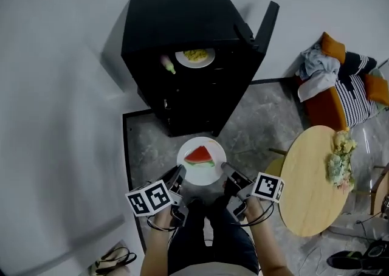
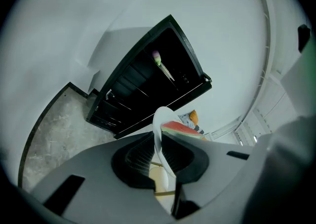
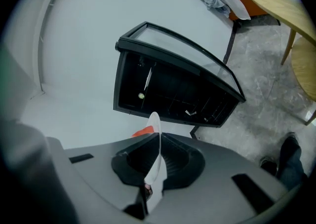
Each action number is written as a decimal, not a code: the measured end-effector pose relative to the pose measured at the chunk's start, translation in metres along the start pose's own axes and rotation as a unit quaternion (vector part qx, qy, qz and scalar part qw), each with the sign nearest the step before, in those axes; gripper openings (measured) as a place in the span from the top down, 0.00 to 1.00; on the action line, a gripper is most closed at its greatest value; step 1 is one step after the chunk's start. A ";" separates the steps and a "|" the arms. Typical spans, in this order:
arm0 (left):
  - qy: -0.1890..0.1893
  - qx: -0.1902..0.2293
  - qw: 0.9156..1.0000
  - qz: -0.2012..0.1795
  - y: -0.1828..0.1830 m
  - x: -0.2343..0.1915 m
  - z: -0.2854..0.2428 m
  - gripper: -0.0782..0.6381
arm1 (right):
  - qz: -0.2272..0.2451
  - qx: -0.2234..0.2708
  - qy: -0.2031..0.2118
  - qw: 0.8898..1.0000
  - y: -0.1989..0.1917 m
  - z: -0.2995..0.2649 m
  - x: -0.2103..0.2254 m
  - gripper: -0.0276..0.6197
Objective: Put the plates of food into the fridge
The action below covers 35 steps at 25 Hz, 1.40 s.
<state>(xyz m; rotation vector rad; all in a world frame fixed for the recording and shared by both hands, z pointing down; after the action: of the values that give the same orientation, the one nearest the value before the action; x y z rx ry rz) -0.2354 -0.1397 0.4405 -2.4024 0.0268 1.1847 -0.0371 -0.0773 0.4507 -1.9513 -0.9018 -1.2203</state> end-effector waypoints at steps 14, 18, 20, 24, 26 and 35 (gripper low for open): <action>0.011 0.035 0.998 0.044 0.053 -0.023 -0.019 0.82 | 0.021 -0.035 0.015 0.999 0.035 -0.067 -0.023 0.92; 0.009 0.048 0.998 0.043 0.077 -0.027 -0.045 0.82 | 0.030 -0.039 0.020 0.999 0.064 -0.092 -0.019 0.92; 0.007 0.052 0.998 0.043 0.086 -0.032 -0.060 0.82 | 0.031 -0.039 0.024 0.999 0.077 -0.105 -0.013 0.92; 0.002 0.059 0.997 0.047 0.103 -0.048 -0.095 0.82 | 0.033 -0.035 0.030 0.998 0.101 -0.132 0.007 0.93; -0.002 0.062 0.997 0.040 0.110 -0.057 -0.113 0.82 | 0.047 -0.030 0.026 0.998 0.114 -0.146 0.021 0.93; -0.025 0.112 0.993 0.034 0.137 -0.103 -0.185 0.83 | 0.049 0.007 0.069 0.996 0.151 -0.211 0.078 0.93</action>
<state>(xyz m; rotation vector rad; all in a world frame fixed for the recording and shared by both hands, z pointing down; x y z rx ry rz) -0.1915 -0.3566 0.5620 -2.1908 0.2169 1.2025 0.0134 -0.3156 0.5705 -1.8529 -0.7350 -1.2705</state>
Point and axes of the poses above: the fingertips, and each gripper's own axes: z backward along the fingers, x to its right, y out of its top, the point moved 5 cm from there along z, backward along the fingers, and after that the axes turned 2 degrees about -x, right-handed, at the moved point
